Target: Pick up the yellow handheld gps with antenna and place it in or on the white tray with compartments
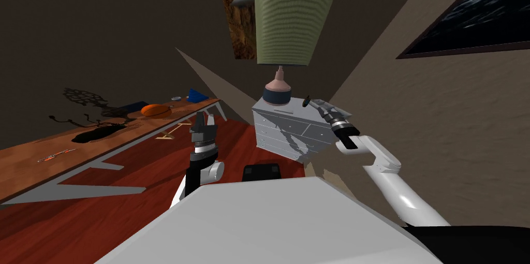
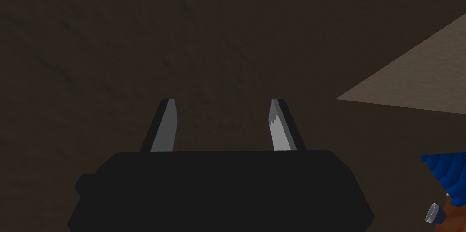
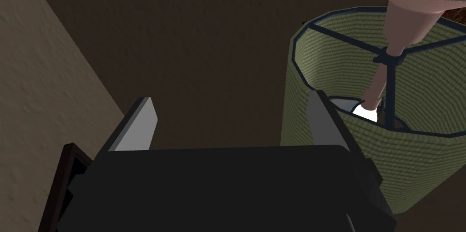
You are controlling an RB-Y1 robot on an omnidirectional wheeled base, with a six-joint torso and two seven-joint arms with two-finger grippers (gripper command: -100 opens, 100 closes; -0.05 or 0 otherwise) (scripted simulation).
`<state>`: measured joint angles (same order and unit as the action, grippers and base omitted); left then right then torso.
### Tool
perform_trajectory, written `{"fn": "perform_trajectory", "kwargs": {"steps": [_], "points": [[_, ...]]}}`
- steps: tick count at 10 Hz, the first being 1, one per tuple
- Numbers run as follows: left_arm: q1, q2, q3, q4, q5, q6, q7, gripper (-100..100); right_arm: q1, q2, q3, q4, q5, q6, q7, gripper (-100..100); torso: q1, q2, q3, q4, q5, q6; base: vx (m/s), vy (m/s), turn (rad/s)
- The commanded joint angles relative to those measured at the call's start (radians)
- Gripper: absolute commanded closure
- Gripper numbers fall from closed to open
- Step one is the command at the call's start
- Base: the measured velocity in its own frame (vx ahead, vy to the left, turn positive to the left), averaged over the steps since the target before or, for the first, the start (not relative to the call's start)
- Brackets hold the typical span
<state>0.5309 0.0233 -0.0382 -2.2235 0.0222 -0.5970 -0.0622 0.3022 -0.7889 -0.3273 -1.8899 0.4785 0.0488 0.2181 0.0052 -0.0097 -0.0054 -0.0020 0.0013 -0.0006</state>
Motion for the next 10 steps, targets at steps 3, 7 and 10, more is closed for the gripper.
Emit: {"fn": "perform_trajectory", "kwargs": {"steps": [3,7,10], "points": [[0.0,0.0,0.0,0.0,0.0,0.0,0.0,0,-0.024,-0.026,-0.027,0.08,0.037,0.032,0.046,-100,-0.003,0.003,0.002,0.001,-0.001,0.001,0.104,0.039,0.099],[0.0,0.0,0.0,0.0,0.0,0.0,0.0,0,-0.045,-0.062,-0.047,0.172,0.069,0.088,0.097,-100,-0.002,-0.002,-0.001,-0.001,-0.001,0.0,0.174,0.032,0.129],[0.0,0.0,0.0,0.0,0.0,0.0,0.0,0,-0.048,-0.064,-0.044,0.245,0.087,0.122,0.13,-100,-0.005,-0.003,-0.002,-0.001,-0.001,0.001,0.197,-0.011,0.128]]}}
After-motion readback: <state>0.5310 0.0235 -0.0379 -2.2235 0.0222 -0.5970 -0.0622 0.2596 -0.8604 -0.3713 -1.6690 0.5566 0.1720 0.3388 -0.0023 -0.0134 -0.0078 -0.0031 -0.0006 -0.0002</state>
